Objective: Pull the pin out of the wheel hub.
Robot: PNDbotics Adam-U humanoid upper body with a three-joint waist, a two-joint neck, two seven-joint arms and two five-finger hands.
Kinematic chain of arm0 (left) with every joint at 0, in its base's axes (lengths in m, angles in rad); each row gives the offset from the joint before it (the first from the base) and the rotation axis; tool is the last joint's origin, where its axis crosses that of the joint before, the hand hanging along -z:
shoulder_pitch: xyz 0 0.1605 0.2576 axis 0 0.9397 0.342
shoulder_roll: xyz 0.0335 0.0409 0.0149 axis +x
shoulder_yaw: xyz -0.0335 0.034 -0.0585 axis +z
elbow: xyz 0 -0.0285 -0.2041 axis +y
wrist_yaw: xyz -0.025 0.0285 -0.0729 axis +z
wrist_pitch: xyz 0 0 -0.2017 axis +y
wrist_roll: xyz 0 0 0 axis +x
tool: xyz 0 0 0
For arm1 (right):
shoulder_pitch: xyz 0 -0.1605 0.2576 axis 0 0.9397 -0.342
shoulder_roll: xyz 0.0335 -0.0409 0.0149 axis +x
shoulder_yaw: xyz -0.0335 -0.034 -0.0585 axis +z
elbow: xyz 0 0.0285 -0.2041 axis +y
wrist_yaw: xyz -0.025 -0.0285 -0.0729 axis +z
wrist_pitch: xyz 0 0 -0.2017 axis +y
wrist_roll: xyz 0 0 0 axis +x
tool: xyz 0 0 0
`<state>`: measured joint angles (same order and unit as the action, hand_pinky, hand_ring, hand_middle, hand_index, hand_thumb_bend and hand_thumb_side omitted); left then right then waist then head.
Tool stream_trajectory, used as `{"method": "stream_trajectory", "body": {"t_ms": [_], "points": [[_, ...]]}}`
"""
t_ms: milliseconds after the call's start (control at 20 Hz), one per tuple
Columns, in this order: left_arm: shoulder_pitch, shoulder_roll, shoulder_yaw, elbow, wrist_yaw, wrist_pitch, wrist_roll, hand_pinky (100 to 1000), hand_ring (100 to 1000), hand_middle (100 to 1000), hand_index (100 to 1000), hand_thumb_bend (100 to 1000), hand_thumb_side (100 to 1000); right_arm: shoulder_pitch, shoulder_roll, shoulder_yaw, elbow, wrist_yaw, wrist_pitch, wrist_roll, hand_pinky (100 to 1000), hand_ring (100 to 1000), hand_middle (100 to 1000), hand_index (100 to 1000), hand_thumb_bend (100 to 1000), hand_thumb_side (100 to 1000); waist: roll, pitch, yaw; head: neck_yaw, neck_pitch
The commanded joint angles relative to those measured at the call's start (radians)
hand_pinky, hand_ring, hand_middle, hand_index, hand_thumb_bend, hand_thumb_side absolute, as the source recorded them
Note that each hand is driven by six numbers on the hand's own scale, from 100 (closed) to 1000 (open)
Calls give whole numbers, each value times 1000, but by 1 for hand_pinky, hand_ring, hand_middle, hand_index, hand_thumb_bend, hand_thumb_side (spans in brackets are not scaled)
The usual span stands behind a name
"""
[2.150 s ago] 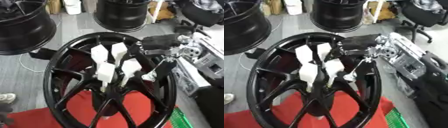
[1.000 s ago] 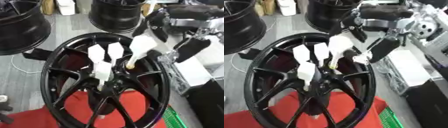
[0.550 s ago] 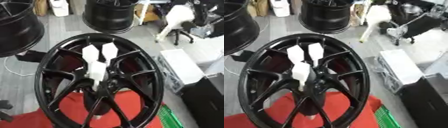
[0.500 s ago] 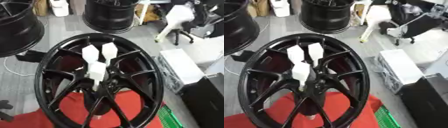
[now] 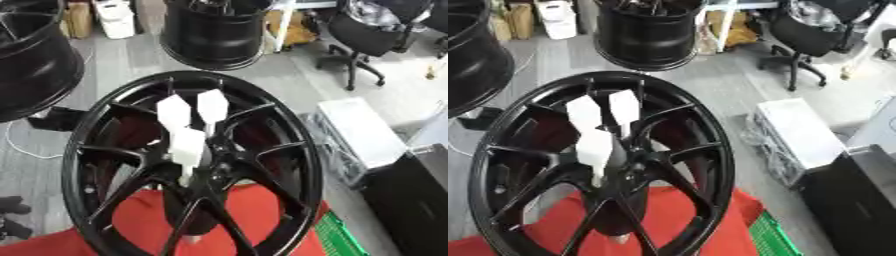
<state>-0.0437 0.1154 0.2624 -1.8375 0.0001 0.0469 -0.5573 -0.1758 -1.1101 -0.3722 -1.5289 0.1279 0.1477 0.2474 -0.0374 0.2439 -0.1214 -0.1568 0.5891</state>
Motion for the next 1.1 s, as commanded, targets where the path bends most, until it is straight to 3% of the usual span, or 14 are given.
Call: {"method": "stream_trajectory", "body": {"t_ms": [50,150,300,350,400,500,750,800,850,1100], "points": [[-10,12,4,-21,-1,-4,3,657,497,641,788,114,970,45,-8,-98,76,-25,45,-52,382,488,474,624,100,301,6,-4,3,-9,-26],[-15,7,4,-23,2,-7,3,657,496,641,788,113,970,95,32,-139,126,-54,75,-83,388,497,538,685,100,266,13,2,10,-19,-35],[-19,3,-2,-23,4,-10,-1,657,496,641,788,113,972,170,105,-141,201,-100,121,-129,416,523,653,771,100,224,19,8,26,-39,-42],[-21,1,-5,-23,4,-11,-4,657,496,641,787,113,972,195,129,-130,226,-115,136,-145,426,531,687,789,100,349,21,10,32,-48,-43],[-22,0,-8,-23,4,-11,-7,657,496,641,787,113,972,221,155,-119,252,-131,152,-161,430,533,697,796,100,394,22,11,40,-57,-43],[-23,-3,-16,-22,6,-13,-14,658,496,641,787,112,972,272,197,-98,303,-162,163,-192,447,540,736,817,100,663,25,12,56,-76,-41],[-25,-12,-25,-21,9,-18,-25,658,496,641,787,112,974,305,257,-20,429,-240,104,-269,462,539,750,824,100,908,36,17,76,-105,-42],[-26,-13,-26,-20,9,-18,-26,658,496,641,787,112,974,299,263,2,453,-255,89,-284,463,540,751,825,100,844,37,18,78,-107,-43],[-26,-14,-28,-20,10,-19,-28,658,496,641,787,112,974,290,266,24,478,-270,74,-300,465,539,754,825,100,943,39,19,80,-110,-43],[-29,-19,-33,-19,10,-19,-35,658,496,642,787,112,975,235,265,131,614,-342,-17,-382,469,539,750,825,100,968,43,21,88,-120,-42]]}}
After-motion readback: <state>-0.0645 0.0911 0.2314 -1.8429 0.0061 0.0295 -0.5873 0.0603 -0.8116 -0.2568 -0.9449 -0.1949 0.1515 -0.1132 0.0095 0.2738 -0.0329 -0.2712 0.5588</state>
